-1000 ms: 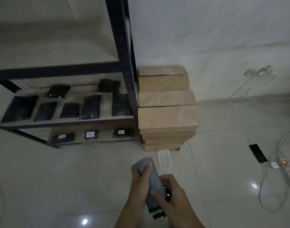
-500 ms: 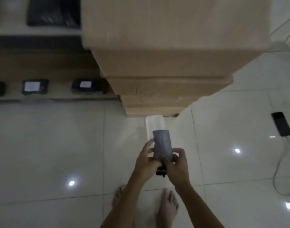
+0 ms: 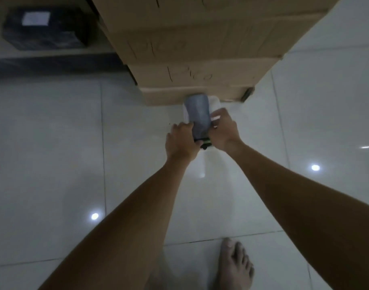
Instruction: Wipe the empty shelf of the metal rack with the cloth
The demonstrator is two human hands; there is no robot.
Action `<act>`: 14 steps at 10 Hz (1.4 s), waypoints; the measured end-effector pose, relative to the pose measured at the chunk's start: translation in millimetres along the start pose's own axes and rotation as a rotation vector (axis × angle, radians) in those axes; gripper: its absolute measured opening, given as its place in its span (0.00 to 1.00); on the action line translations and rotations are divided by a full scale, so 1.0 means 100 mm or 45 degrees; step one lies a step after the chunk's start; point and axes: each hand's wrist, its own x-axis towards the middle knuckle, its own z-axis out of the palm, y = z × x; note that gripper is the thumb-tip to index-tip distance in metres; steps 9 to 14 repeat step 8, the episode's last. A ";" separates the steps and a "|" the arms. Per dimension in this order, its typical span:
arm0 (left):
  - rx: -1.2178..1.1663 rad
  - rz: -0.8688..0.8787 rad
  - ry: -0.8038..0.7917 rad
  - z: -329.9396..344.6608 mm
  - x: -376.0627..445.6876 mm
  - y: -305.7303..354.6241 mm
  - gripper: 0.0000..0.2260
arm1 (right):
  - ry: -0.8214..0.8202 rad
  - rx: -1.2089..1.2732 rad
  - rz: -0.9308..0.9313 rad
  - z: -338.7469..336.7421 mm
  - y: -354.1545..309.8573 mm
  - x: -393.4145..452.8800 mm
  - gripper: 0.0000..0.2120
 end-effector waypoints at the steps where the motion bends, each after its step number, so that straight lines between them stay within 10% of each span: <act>1: 0.291 0.057 0.150 0.15 0.06 -0.06 0.13 | -0.045 -0.100 -0.032 0.07 0.07 0.06 0.19; 3: 0.315 0.176 0.210 0.27 0.06 -0.05 0.27 | -0.006 -0.746 -0.564 0.19 0.08 0.11 0.42; 4: 0.371 0.099 0.038 0.28 0.11 -0.02 0.32 | -0.081 -1.016 -0.456 0.22 0.09 0.22 0.40; 14: 0.110 0.087 -0.276 -0.69 -0.32 0.13 0.34 | -0.107 -0.986 -0.429 -0.41 -0.27 -0.44 0.44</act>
